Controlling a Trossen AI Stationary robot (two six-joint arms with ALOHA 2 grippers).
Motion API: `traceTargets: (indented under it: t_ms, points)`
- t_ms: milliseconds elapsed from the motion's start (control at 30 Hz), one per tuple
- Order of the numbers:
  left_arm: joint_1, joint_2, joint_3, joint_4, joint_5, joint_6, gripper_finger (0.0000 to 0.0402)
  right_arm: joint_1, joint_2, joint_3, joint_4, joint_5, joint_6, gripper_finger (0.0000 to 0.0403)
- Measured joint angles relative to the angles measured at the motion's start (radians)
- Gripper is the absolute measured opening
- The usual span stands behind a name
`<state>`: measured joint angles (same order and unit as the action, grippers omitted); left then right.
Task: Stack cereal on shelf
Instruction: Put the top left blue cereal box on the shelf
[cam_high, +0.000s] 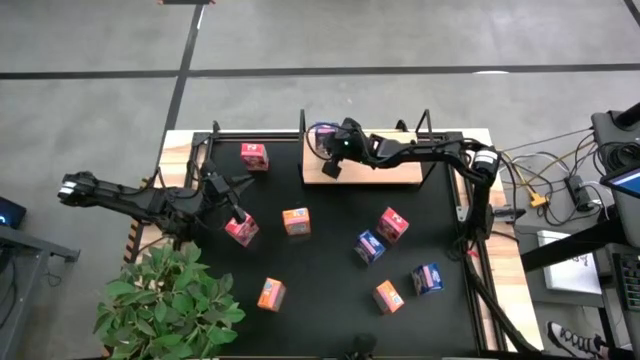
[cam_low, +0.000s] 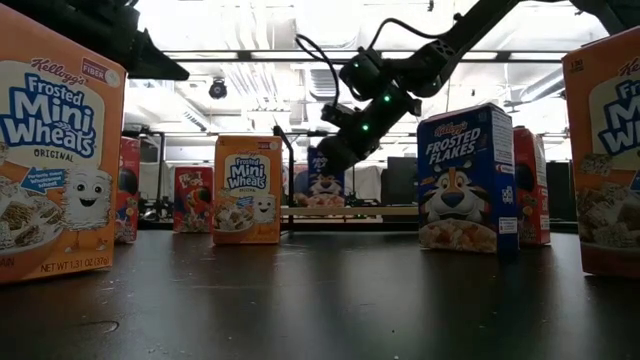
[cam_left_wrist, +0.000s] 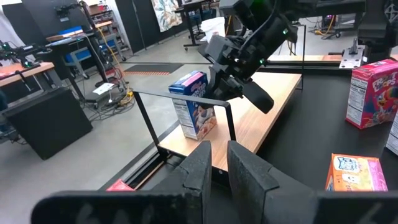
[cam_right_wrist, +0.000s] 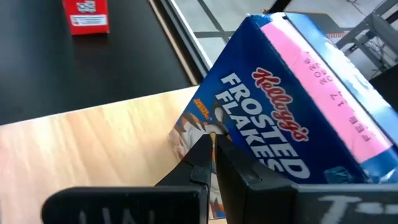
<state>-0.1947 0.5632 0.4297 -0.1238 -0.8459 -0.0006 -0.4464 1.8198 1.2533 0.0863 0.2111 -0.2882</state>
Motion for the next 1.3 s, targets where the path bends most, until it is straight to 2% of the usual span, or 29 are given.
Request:
traceTargets:
  t_ms: [667,1300]
  points:
    - [0.0,0.0,0.0,0.004,0.0,0.0,0.0035,-0.013,0.06,0.019,0.023,0.0,-0.036,0.0011]
    - [0.0,0.0,0.0,0.004,0.0,-0.002,0.0035,0.0,0.035,0.025,-0.023,0.025,-0.071,0.0011]
